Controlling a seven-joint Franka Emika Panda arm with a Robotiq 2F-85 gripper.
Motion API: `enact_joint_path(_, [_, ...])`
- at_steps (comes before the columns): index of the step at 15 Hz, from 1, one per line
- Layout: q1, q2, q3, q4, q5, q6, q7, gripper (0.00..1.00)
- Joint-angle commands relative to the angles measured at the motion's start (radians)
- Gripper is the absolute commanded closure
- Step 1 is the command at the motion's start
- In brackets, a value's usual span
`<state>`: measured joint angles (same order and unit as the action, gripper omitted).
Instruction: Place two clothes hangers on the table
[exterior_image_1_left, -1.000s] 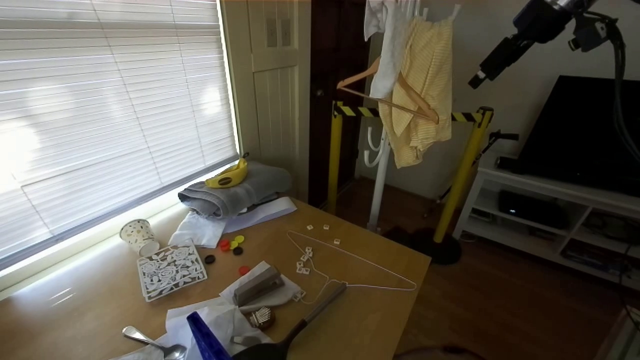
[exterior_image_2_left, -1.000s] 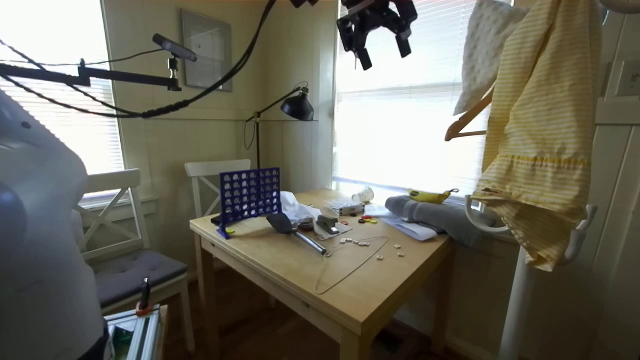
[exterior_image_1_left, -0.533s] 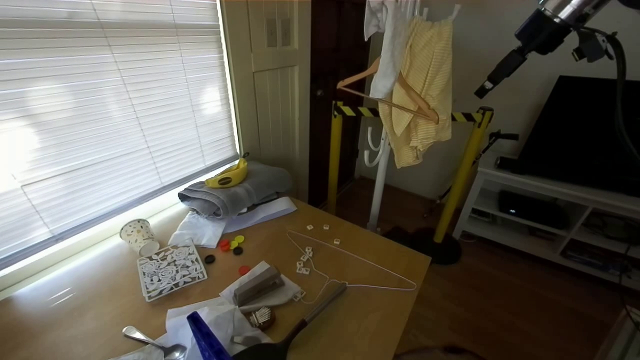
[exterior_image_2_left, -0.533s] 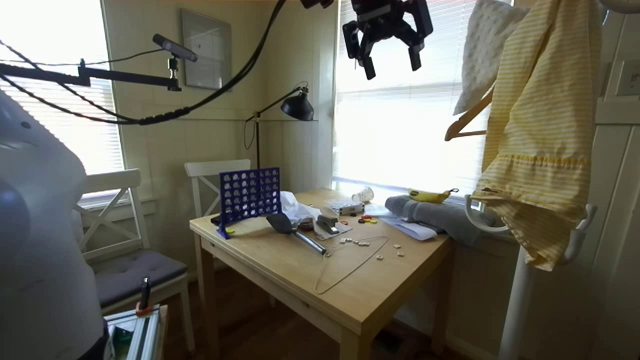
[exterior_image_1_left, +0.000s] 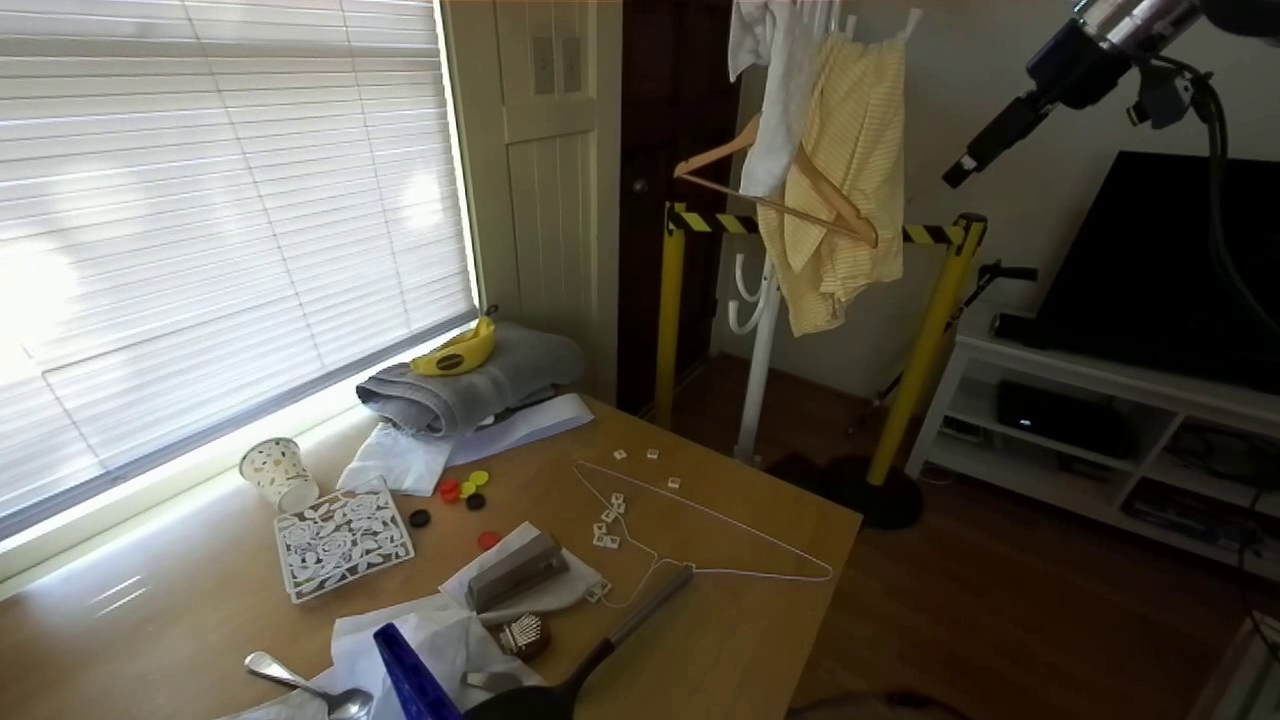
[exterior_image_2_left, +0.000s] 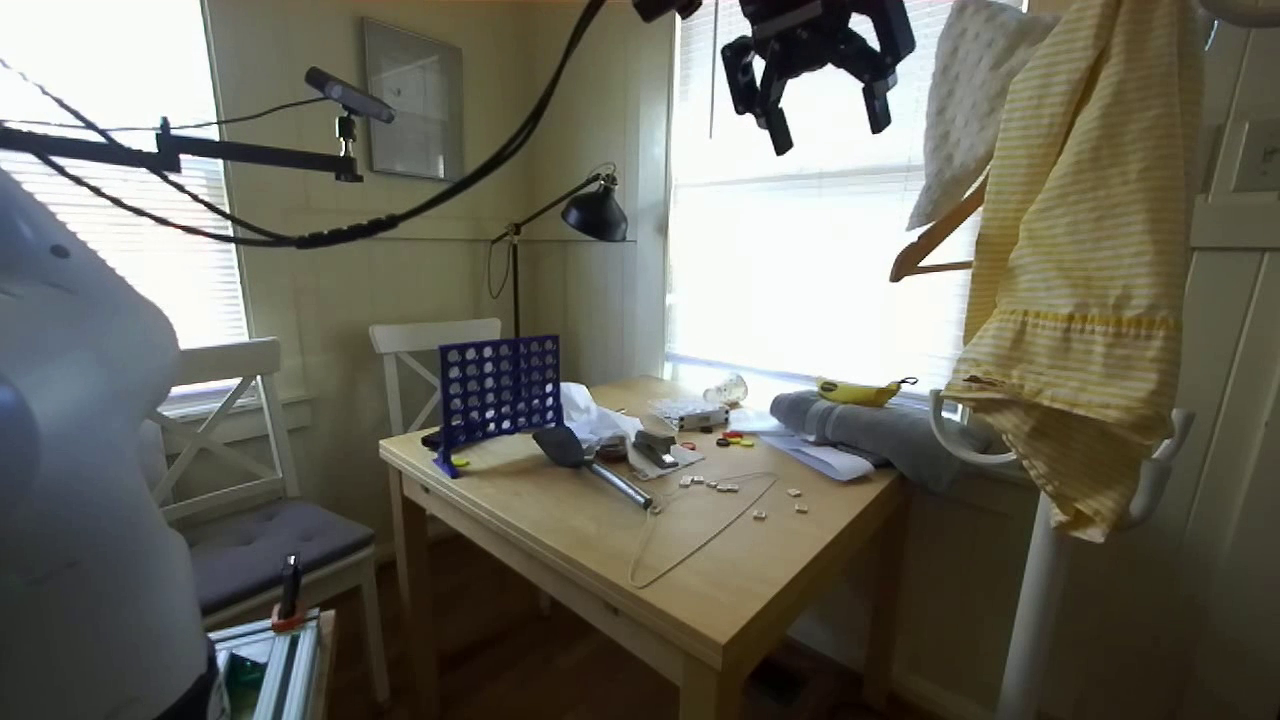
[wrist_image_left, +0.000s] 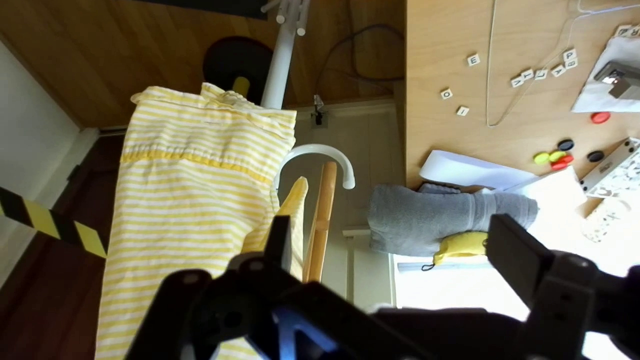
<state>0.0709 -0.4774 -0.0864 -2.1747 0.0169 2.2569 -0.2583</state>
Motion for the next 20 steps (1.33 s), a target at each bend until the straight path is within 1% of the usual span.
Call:
enact_joint_path(1, [-0.029, 0.042, 0.020, 0.045, -0.028, 0.061, 0.026, 0.00])
enact_joint_path(4, [-0.048, 0.070, 0.033, 0.059, -0.059, 0.057, 0.047, 0.00])
enact_joint_path(5, [-0.053, 0.081, 0.033, 0.055, -0.071, 0.092, 0.044, 0.00])
enact_joint_path(9, [-0.057, 0.143, 0.014, 0.058, -0.049, 0.183, 0.032, 0.00])
enact_joint_path(13, [-0.023, 0.222, -0.028, 0.077, 0.058, 0.245, -0.033, 0.00])
enact_joint_path(16, [-0.020, 0.267, -0.034, 0.098, 0.109, 0.265, -0.064, 0.00])
enact_joint_path(20, [-0.004, 0.322, -0.040, 0.136, 0.228, 0.275, -0.146, 0.00])
